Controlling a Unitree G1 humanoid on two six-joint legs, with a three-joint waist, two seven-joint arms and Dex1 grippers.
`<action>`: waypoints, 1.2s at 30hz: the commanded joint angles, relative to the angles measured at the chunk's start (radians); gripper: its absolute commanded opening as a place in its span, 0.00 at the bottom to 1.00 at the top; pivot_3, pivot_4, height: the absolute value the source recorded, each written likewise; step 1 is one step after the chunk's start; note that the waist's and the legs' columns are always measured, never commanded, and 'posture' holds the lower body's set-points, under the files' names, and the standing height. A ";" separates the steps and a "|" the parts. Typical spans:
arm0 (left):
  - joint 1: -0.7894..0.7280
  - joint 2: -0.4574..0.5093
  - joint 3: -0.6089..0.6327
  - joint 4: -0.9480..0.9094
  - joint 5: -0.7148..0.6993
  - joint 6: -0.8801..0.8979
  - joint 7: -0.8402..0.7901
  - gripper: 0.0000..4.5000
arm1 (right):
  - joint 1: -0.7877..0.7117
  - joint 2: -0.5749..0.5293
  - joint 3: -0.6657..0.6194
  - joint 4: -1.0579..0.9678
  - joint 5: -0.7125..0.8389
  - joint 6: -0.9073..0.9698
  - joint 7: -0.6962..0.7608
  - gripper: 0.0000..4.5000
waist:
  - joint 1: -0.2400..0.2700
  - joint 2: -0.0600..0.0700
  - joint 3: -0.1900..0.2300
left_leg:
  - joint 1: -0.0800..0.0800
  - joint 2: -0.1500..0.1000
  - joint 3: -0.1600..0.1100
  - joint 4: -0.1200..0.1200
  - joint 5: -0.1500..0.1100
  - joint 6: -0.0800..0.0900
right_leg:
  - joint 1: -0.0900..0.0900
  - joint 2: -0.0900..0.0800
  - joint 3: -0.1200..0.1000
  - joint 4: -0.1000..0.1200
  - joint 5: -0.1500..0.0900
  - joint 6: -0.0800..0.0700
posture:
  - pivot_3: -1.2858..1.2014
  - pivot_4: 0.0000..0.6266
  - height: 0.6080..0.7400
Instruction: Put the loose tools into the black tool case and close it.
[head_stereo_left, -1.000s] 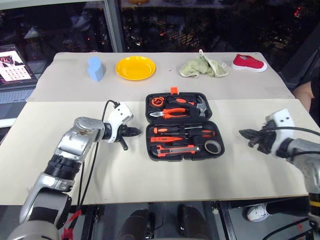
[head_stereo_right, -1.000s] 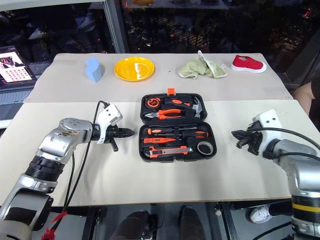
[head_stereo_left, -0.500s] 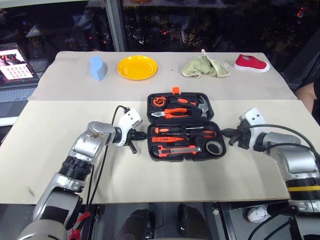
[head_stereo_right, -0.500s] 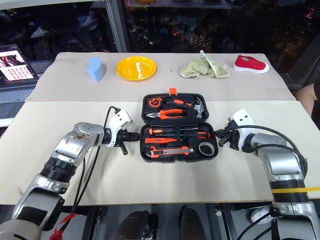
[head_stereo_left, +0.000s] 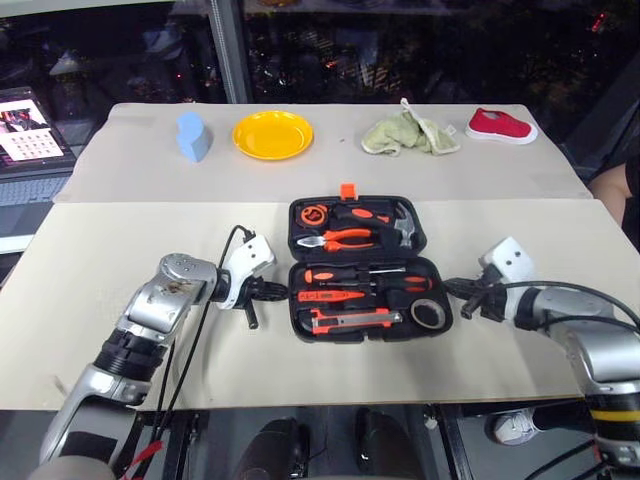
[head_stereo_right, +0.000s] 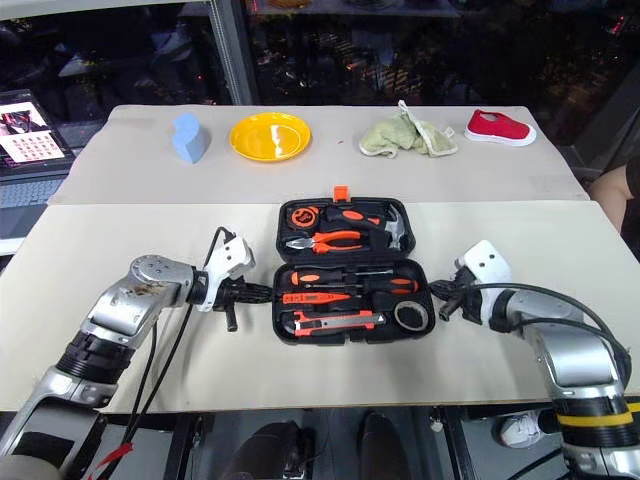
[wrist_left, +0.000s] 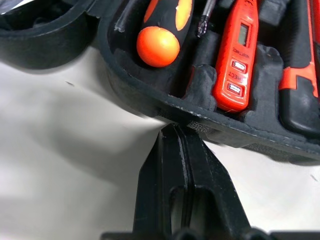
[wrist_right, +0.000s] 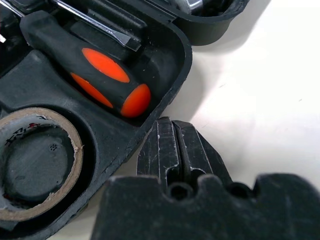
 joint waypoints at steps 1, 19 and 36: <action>0.019 0.004 -0.020 -0.073 -0.019 -0.061 -0.049 0.01 | 0.059 -0.003 -0.004 -0.136 0.065 0.014 0.046 0.00 | 0.001 0.000 0.000 | 0.000 0.000 0.000 0.000 0.000 0.000 | 0.000 0.000 0.000 0.000 0.000 0.000 | 0.52 0.24 1.00; 0.113 0.129 0.057 -0.093 -0.035 0.026 -0.038 0.06 | 0.243 -0.033 -0.117 -0.290 0.107 0.088 0.002 0.00 | -0.003 0.000 0.000 | 0.002 0.001 0.001 0.000 0.000 0.000 | 0.002 0.001 0.000 0.000 0.000 0.000 | 0.52 0.24 1.00; -0.435 -0.079 0.170 0.524 -0.135 0.477 0.128 0.99 | -0.309 -0.023 -0.169 0.094 0.302 0.471 -0.098 0.78 | 0.000 -0.001 0.000 | 0.001 0.000 0.000 0.003 0.000 0.000 | 0.001 0.000 0.000 0.005 0.000 0.000 | 0.52 0.24 1.00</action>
